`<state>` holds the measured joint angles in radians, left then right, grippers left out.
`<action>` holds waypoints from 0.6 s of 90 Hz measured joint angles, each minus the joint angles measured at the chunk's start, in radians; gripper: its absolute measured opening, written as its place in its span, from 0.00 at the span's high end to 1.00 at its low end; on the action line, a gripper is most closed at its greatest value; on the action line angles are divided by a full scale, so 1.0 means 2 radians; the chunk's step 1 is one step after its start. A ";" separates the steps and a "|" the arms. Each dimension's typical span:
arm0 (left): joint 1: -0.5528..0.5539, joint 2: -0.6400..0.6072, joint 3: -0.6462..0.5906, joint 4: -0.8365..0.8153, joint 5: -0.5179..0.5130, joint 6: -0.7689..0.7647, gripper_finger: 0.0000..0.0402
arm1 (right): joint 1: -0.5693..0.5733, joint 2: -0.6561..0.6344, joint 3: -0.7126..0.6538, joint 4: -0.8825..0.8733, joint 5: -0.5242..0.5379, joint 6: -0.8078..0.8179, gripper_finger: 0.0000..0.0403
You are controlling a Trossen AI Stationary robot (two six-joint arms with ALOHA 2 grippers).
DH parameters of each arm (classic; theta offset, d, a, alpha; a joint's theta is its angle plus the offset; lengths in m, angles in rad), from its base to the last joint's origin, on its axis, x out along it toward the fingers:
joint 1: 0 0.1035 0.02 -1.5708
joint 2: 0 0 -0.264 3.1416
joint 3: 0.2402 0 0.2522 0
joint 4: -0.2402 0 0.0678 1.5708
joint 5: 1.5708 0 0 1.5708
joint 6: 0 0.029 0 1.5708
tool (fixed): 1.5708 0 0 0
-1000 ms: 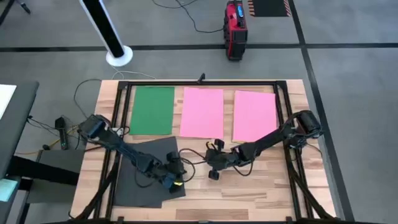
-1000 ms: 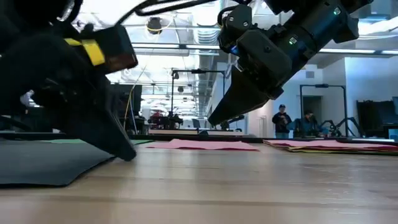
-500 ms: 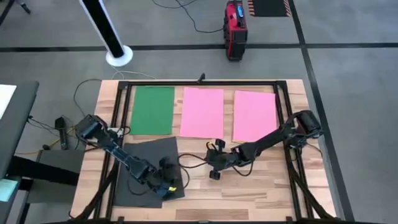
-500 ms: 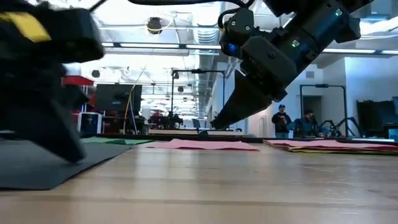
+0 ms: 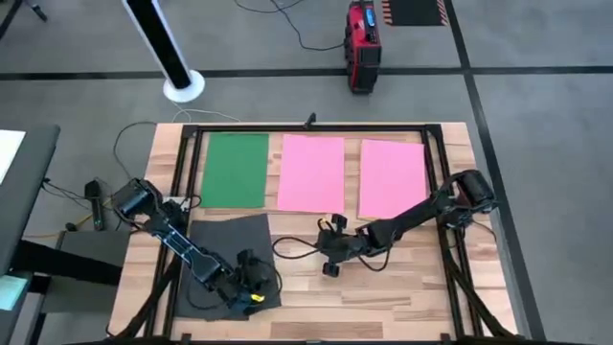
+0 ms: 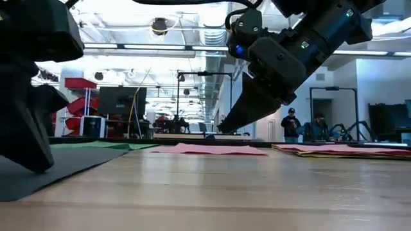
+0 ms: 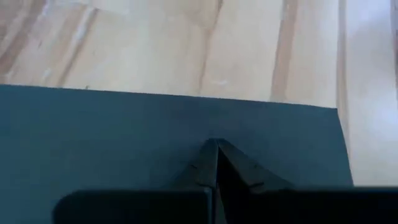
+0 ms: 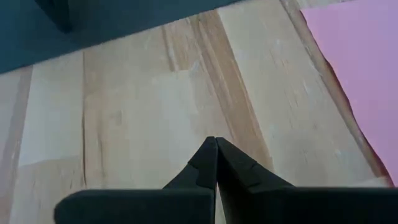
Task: Organize paper
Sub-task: Stack the black paper on top of the black paper
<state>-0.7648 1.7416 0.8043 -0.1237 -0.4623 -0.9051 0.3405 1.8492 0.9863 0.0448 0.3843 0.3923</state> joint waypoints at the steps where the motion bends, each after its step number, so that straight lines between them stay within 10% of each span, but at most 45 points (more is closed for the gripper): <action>1: -0.001 0.000 0.000 0.000 0.002 0.001 1.00 | 0.000 0.000 0.000 0.000 0.000 0.000 1.00; 54: -0.031 -0.007 -0.001 -0.012 -0.011 -0.011 1.00 | 0.000 0.000 0.000 0.000 0.000 0.000 1.00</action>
<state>-0.8258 1.7272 0.8017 -0.1486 -0.4841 -0.9276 0.3408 1.8492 0.9863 0.0447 0.3836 0.3927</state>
